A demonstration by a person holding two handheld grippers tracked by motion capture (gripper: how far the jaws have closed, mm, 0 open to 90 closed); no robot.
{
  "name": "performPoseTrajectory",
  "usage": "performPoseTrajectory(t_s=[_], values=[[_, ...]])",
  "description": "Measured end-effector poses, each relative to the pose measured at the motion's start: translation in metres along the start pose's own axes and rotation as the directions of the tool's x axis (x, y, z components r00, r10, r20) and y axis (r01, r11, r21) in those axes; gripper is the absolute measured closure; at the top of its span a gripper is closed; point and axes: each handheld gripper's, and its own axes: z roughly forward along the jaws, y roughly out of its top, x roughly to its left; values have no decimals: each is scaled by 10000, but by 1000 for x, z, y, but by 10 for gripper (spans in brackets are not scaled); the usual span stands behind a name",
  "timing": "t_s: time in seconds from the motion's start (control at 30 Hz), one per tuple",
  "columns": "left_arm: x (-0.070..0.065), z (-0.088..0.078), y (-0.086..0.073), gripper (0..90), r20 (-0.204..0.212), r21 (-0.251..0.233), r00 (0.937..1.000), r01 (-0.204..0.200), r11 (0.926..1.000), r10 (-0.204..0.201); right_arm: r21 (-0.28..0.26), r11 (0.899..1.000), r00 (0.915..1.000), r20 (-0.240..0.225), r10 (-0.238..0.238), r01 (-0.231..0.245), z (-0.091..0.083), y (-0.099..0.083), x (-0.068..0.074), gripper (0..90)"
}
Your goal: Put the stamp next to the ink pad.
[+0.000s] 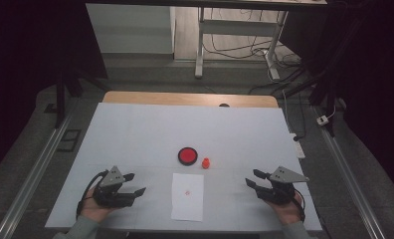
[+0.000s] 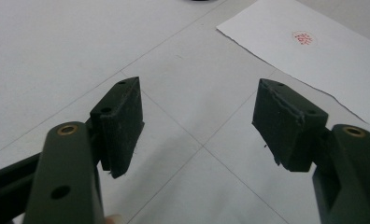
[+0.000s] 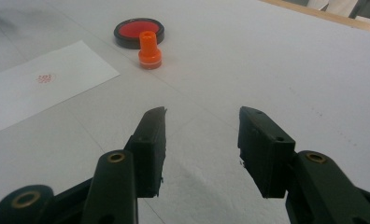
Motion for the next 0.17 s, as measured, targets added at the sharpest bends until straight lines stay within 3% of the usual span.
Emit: performPoseTrajectory(t_s=[0.17], values=[[0,0,0,330,17,-7,10000,-5,10000,5,6,10000,10000,28,-28,28,-2,1,-1,510]])
